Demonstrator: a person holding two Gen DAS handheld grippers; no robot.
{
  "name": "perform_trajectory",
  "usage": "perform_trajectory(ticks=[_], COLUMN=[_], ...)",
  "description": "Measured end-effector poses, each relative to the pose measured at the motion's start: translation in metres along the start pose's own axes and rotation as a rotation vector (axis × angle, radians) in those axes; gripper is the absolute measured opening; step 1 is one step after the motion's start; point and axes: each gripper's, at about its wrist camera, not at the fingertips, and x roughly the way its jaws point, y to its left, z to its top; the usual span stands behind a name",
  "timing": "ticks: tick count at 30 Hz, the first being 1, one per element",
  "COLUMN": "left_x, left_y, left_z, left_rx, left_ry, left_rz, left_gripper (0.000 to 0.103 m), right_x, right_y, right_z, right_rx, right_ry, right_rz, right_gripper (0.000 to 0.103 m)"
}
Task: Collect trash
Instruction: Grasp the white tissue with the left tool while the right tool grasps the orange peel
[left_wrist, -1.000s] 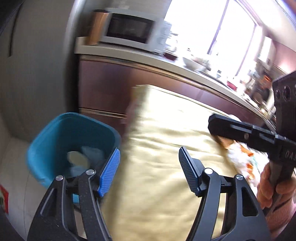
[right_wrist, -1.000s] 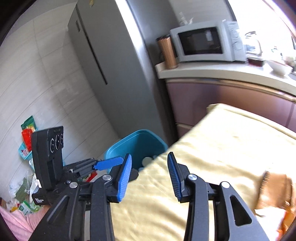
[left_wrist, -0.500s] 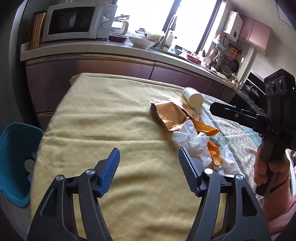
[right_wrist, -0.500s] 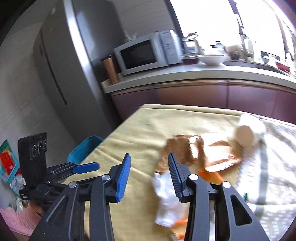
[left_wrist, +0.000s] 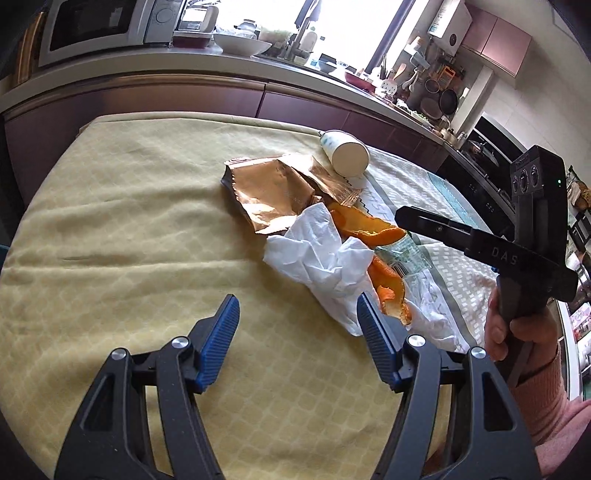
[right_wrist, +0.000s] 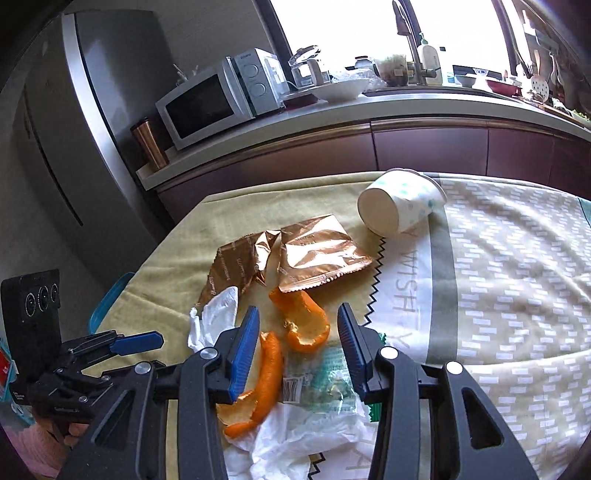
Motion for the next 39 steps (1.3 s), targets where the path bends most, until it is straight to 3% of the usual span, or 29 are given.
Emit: perform_trajectory(ticks=[8,14,23,30,32,34,39], left_x=[0.020,0.024,0.035,0.026,0.023,0.020,0.014], left_y=[-0.004,-0.008,-0.012,-0.010,-0.009,-0.007,-0.005], left_z=[0.007,0.011,0.010,0.006,0.006,0.005,0.005], left_rx=[-0.021,-0.024,-0.042,-0.040,-0.042,-0.043,-0.037], left_ry=[0.038,0.051,0.079,0.064,0.058,0.050,0.036], left_rz=[-0.020,-0.028,-0.075,-0.082,-0.078,-0.077,-0.062], left_gripper=[0.066,0.058,0.016,0.003,0.003,0.001,0.001], right_x=[0.015,0.014,0.018,0.021,0.021,0.021,0.018], right_y=[-0.007,-0.007,-0.012,-0.009,-0.009,-0.008,-0.006], right_z=[-0.006,-0.008,-0.011,-0.011,-0.011,-0.011,-0.012], right_rx=[0.001,-0.003,0.007,-0.007,-0.007,-0.009,-0.021], right_ry=[0.031,0.027,0.050,0.056,0.055,0.057,0.050], right_rz=[-0.007,-0.001,-0.006,-0.004,-0.002,0.003,0.008], right_gripper=[0.042,0.042,0.042,0.042,0.039,0.026,0.019])
